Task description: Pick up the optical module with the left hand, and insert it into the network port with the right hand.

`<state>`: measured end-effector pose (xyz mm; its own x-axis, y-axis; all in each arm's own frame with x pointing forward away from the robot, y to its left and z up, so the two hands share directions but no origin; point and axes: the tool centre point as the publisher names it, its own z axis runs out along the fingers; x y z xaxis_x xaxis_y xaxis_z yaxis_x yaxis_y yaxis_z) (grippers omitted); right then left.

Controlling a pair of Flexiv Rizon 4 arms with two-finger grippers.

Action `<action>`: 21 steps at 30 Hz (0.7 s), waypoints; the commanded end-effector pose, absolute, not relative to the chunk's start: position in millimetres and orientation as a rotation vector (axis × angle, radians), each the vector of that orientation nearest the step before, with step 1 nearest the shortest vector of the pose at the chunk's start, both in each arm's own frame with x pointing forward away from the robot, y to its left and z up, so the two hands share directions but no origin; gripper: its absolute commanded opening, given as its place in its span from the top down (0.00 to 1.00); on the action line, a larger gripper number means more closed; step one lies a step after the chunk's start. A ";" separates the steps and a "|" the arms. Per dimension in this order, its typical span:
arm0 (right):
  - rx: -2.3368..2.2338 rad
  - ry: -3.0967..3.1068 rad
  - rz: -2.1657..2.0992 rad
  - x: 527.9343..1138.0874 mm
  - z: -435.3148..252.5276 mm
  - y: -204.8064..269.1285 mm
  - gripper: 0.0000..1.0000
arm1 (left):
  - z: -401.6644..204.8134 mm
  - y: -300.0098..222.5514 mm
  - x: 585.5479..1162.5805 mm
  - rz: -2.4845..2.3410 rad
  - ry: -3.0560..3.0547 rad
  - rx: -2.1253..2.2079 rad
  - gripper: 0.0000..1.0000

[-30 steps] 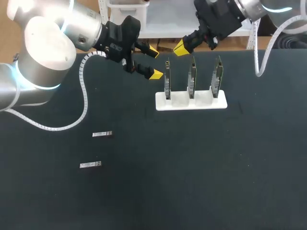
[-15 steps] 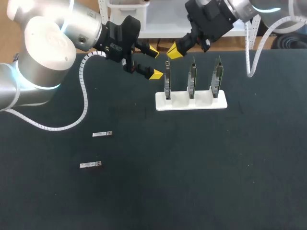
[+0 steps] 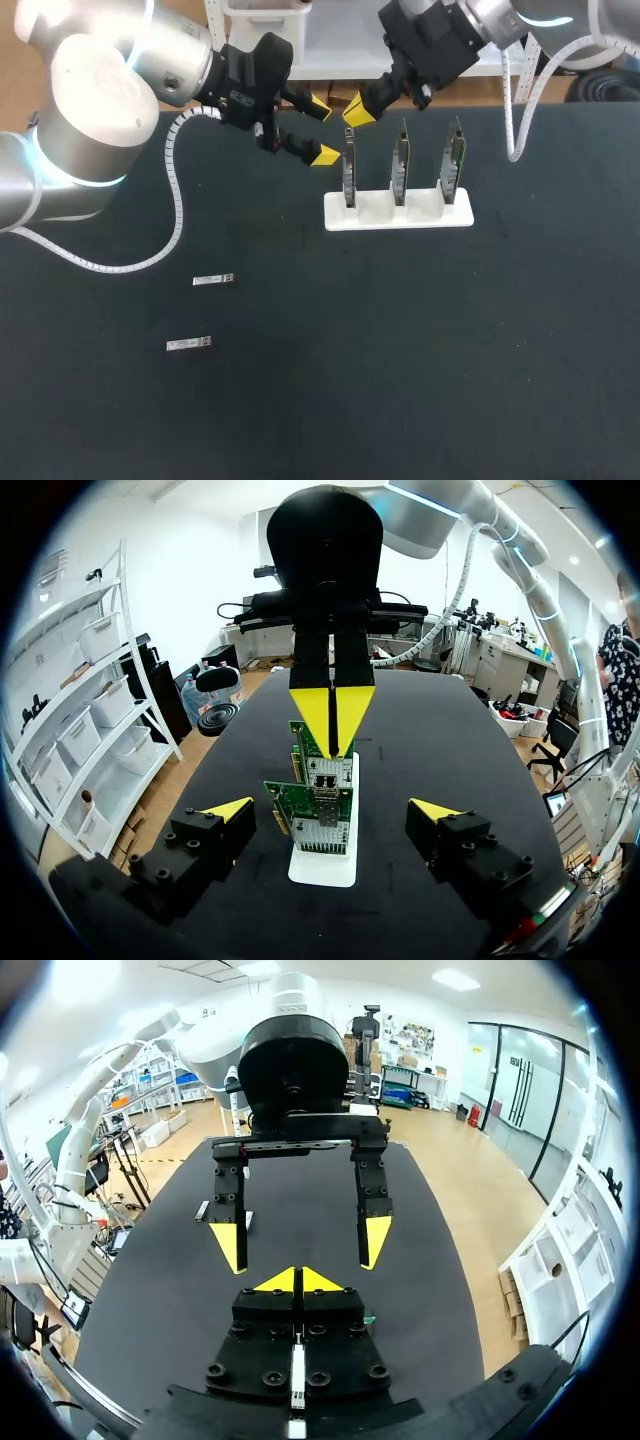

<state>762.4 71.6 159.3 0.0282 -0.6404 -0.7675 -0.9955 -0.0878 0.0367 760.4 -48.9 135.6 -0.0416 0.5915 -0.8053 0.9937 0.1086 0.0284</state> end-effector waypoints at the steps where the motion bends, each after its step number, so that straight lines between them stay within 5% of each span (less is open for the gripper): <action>1: -1.781 1.663 0.880 765.0 157.1 73.0 1.00 | 135.3 -49.3 762.2 -0.759 1.714 1.563 0.00; 21: -1.764 1.693 0.902 766.8 147.5 72.3 1.00 | 135.3 -49.3 762.2 -0.759 1.714 1.563 0.00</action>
<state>763.7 71.7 148.8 -0.0075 -0.6432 -0.7656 -0.9951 -0.0708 0.0693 760.4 -48.9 135.6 -0.0416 0.5915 -0.8053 0.9937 0.1086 0.0284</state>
